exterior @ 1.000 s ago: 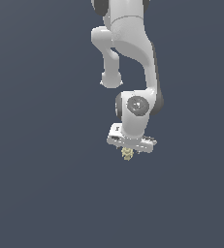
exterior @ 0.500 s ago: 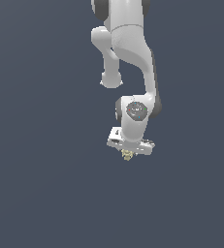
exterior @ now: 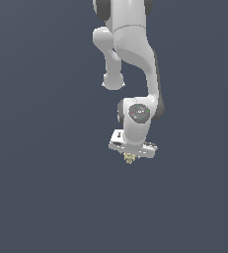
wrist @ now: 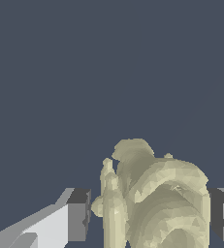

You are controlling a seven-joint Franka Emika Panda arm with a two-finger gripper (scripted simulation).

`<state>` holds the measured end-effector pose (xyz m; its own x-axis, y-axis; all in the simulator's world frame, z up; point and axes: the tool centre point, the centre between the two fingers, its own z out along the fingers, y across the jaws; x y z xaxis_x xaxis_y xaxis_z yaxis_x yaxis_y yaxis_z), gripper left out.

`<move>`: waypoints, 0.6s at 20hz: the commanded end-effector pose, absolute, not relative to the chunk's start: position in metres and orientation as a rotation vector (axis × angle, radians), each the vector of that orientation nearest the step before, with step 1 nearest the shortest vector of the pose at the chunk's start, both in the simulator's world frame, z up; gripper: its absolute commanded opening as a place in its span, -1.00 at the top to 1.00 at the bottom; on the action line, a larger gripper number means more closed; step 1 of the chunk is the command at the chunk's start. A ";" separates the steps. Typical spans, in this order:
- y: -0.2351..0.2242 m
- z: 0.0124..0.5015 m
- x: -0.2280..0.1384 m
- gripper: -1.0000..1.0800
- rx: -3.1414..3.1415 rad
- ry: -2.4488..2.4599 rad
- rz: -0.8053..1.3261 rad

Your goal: Pick up the object and move it to a goal position.

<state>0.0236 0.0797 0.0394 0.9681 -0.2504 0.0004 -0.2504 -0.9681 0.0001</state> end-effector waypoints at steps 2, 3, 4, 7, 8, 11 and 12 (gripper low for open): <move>0.081 0.044 0.024 1.00 3.117 -0.396 0.001; 0.082 0.047 0.024 1.00 3.117 -0.396 0.001; 0.084 0.051 0.024 1.00 3.117 -0.396 0.001; 0.089 0.066 0.024 1.00 3.117 -0.396 0.001; 0.091 0.072 0.024 1.00 3.117 -0.396 0.001; 0.098 0.095 0.024 1.00 3.117 -0.396 0.001; 0.101 0.103 0.024 1.00 3.117 -0.396 0.001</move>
